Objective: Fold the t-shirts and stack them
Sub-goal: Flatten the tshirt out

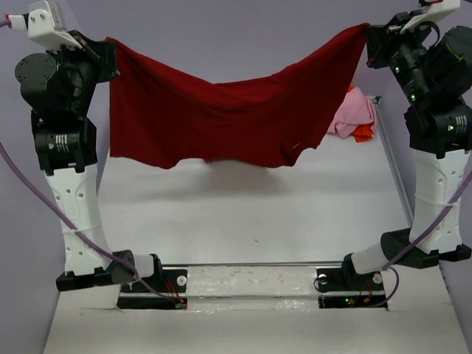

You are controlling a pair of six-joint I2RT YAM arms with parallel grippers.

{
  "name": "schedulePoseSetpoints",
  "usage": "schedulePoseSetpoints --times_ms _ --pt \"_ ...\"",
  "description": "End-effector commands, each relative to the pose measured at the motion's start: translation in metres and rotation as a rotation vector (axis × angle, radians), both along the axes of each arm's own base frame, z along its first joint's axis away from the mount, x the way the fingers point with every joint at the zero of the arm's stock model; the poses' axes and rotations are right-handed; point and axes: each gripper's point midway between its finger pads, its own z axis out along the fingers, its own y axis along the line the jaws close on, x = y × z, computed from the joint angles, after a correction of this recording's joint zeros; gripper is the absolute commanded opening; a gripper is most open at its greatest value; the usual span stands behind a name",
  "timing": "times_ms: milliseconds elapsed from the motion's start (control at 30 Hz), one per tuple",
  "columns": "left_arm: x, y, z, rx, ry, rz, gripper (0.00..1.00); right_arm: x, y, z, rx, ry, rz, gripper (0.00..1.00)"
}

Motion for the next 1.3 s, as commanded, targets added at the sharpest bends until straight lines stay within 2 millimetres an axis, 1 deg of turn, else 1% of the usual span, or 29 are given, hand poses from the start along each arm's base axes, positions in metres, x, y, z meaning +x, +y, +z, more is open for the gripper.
schedulePoseSetpoints --times_ms 0,33,67,100,133,167,200,233,267,300,333,367,400,433,500,533,600,667,700,767,800,833,867,900,933,1033,1100,1167,1267 --pt "-0.018 -0.011 -0.018 -0.037 -0.018 -0.054 0.0 0.0 0.007 -0.029 -0.003 0.057 0.039 0.0" --pt "-0.018 -0.017 -0.066 -0.045 0.068 -0.087 0.0 0.005 0.013 -0.046 0.02 0.104 0.062 0.0" --pt "-0.021 -0.02 -0.085 -0.032 0.084 -0.108 0.0 0.005 0.014 -0.059 0.019 0.133 0.07 0.0" --pt "-0.028 -0.031 -0.135 -0.031 0.17 -0.16 0.0 0.019 0.019 -0.099 0.015 0.229 0.077 0.0" --pt "-0.033 -0.037 -0.161 -0.027 0.213 -0.194 0.0 0.022 0.02 -0.117 0.029 0.27 0.08 0.0" --pt "-0.035 -0.044 -0.214 -0.06 0.323 -0.224 0.0 0.02 0.021 -0.125 0.037 0.279 0.084 0.0" --pt "-0.042 -0.049 -0.235 -0.091 0.369 -0.24 0.0 0.021 0.022 -0.139 0.043 0.306 0.087 0.0" --pt "-0.053 -0.05 -0.25 -0.12 0.397 -0.233 0.0 0.026 0.026 -0.181 0.06 0.396 0.095 0.0" --pt "-0.058 -0.052 -0.271 -0.15 0.453 -0.231 0.0 0.025 0.028 -0.196 0.066 0.421 0.107 0.0" --pt "-0.067 -0.056 -0.302 -0.179 0.552 -0.228 0.0 0.025 0.03 -0.206 0.075 0.426 0.117 0.0" --pt "-0.077 -0.06 -0.34 -0.216 0.648 -0.195 0.0 0.021 0.028 -0.216 0.089 0.437 0.104 0.0" --pt "-0.086 -0.067 -0.357 -0.238 0.684 -0.204 0.0 0.023 0.026 -0.252 0.095 0.504 0.083 0.0" --pt "-0.101 -0.074 -0.38 -0.259 0.715 -0.209 0.0 0.026 0.023 -0.262 0.096 0.511 0.061 0.0" --pt "-0.113 -0.093 -0.386 -0.302 0.736 -0.266 0.0 0.029 0.022 -0.283 0.095 0.556 0.047 0.0" --pt "-0.133 -0.105 -0.392 -0.335 0.727 -0.297 0.0 0.034 0.023 -0.3 0.092 0.596 0.045 0.0" --pt "-0.144 -0.116 -0.394 -0.368 0.753 -0.333 0.0 0.038 0.027 -0.312 0.098 0.63 0.055 0.0" --pt "-0.163 -0.118 -0.413 -0.397 0.842 -0.316 0.0 0.043 0.03 -0.32 0.102 0.653 0.066 0.0" --pt "-0.174 -0.109 -0.442 -0.403 0.953 -0.234 0.0 0.046 0.031 -0.326 0.105 0.67 0.067 0.0" --pt "-0.184 -0.102 -0.471 -0.377 1.069 -0.172 0.04 0.048 0.032 -0.332 0.103 0.682 0.064 0.0" --pt "-0.185 -0.102 -0.483 -0.354 1.128 -0.147 0.13 0.05 0.031 -0.337 0.097 0.691 0.06 0.0" --pt "-0.186 -0.103 -0.486 -0.345 1.152 -0.131 0.25 0.052 0.031 -0.342 0.092 0.7 0.055 0.0" --pt "-0.177 -0.094 -0.485 -0.316 1.158 -0.06 0.41 0.052 0.031 -0.345 0.09 0.708 0.057 0.0" --pt "-0.173 -0.089 -0.483 -0.302 1.159 -0.019 0.72 0.052 0.031 -0.347 0.089 0.712 0.056 0.0" --pt "-0.159 -0.079 -0.471 -0.267 1.124 0.049 0.91 0.051 0.031 -0.349 0.089 0.716 0.058 0.0" --pt "-0.152 -0.077 -0.46 -0.261 1.103 0.067 0.99 0.051 0.031 -0.349 0.086 0.715 0.058 0.0" --pt "-0.124 -0.08 -0.423 -0.242 1.023 0.069 0.99 0.049 0.029 -0.353 0.075 0.721 0.052 0.0" --pt "-0.111 -0.078 -0.412 -0.233 0.992 0.092 0.99 0.048 0.028 -0.354 0.073 0.722 0.049 0.0" --pt "-0.096 -0.072 -0.416 -0.217 0.984 0.152 0.99 0.048 0.029 -0.354 0.071 0.72 0.052 0.0" --pt "-0.089 -0.069 -0.45 -0.172 1.061 0.188 0.98 0.047 0.029 -0.356 0.066 0.724 0.054 0.0"
